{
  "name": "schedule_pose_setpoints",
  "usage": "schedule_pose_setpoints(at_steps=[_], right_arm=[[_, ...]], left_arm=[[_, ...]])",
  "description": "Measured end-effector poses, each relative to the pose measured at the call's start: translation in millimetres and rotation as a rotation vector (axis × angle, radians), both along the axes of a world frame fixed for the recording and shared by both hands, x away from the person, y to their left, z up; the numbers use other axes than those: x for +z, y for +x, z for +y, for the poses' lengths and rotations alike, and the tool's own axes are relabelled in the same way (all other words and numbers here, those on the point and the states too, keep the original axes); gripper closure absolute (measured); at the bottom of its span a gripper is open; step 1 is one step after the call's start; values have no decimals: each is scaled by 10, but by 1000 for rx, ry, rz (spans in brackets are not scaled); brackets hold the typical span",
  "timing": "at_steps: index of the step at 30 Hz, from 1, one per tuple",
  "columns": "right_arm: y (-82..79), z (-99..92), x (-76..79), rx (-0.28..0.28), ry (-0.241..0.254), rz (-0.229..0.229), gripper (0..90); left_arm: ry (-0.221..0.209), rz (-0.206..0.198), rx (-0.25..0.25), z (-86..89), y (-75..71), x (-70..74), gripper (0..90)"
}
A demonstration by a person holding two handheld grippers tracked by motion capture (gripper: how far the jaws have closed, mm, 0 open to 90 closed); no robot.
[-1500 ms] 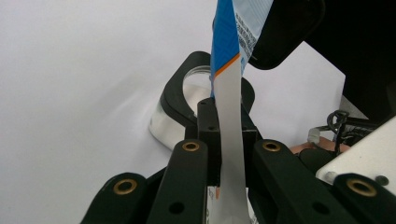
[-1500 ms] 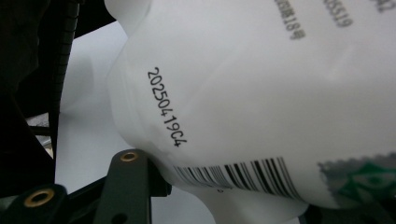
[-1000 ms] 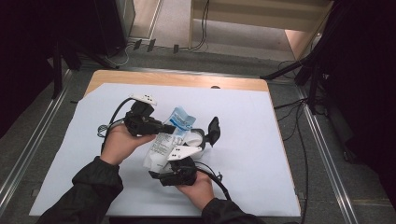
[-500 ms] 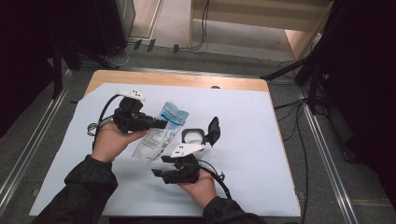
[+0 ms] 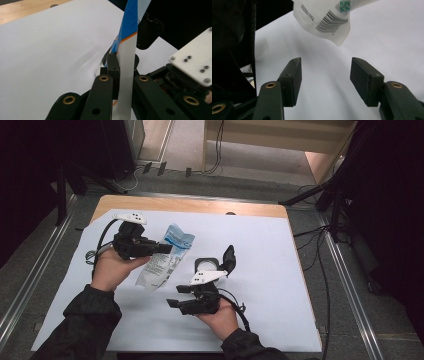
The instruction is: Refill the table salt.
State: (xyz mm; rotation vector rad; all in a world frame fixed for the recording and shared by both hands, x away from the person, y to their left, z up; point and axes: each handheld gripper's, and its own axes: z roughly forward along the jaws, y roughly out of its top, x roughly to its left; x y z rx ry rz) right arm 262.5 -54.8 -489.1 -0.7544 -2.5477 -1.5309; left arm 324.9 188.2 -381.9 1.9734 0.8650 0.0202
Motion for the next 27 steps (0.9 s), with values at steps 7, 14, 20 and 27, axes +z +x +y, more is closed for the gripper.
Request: schedule_pose_setpoints(at_steps=[7, 14, 20, 27], right_arm=[[14, -142, 88, 4, 11, 0, 443], [13, -296, 108, 7, -12, 7, 442], [24, -381, 125, 9, -21, 1, 439], [54, -480, 148, -3, -17, -1, 435]], left_arm=[[10, -7, 26, 80, 26, -12, 896], [15, -3, 44, 127, 57, -35, 894], [14, -2, 53, 158, 68, -46, 894], [9, -3, 72, 229, 91, -62, 893]])
